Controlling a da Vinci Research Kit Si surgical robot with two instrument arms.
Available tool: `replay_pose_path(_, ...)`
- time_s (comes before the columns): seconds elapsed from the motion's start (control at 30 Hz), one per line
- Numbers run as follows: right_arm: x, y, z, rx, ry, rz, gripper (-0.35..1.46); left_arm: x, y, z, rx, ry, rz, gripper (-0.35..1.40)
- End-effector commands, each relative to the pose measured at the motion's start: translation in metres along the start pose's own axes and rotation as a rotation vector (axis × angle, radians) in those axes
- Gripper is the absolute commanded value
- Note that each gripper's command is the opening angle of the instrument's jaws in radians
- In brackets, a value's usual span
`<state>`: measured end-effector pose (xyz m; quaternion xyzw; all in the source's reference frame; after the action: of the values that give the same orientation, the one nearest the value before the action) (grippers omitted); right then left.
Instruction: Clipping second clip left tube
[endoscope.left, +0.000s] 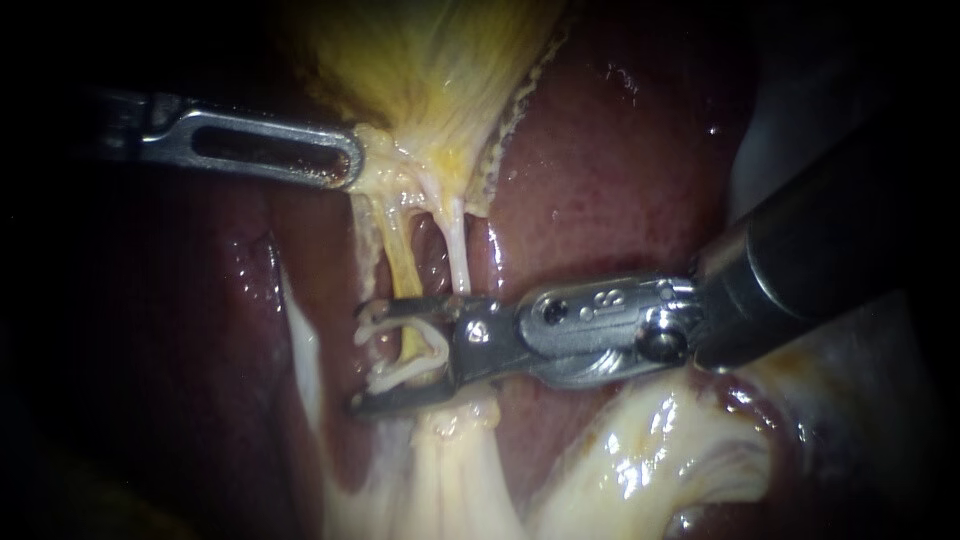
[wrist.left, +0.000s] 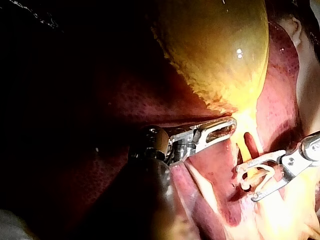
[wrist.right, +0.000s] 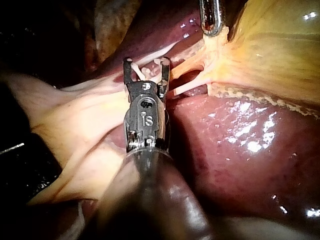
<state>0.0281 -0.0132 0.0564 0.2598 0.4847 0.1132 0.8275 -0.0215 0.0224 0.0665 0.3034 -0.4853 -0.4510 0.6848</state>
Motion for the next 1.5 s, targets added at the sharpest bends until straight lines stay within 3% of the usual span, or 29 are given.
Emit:
replay_pose_path(0.03,0.0000,0.0000,0.0000,0.000,0.000,-0.001,0.48,0.0000,0.0000,0.0000,0.000,0.000,0.000,-0.35)
replay_pose_path(0.53,0.0025,-0.0014,-0.0050,0.032,0.020,0.013,0.45,0.0001,0.0002,-0.0002,0.002,0.001,0.001,-0.35)
replay_pose_path(0.97,0.0009,-0.0003,-0.0071,0.031,0.022,0.039,0.45,0.0001,0.0002,-0.0004,0.002,0.002,0.001,-0.35)
replay_pose_path(1.5,-0.0033,0.0032,-0.0054,0.019,0.015,0.093,0.46,0.0004,0.0002,-0.0003,0.001,0.001,0.002,-0.35)
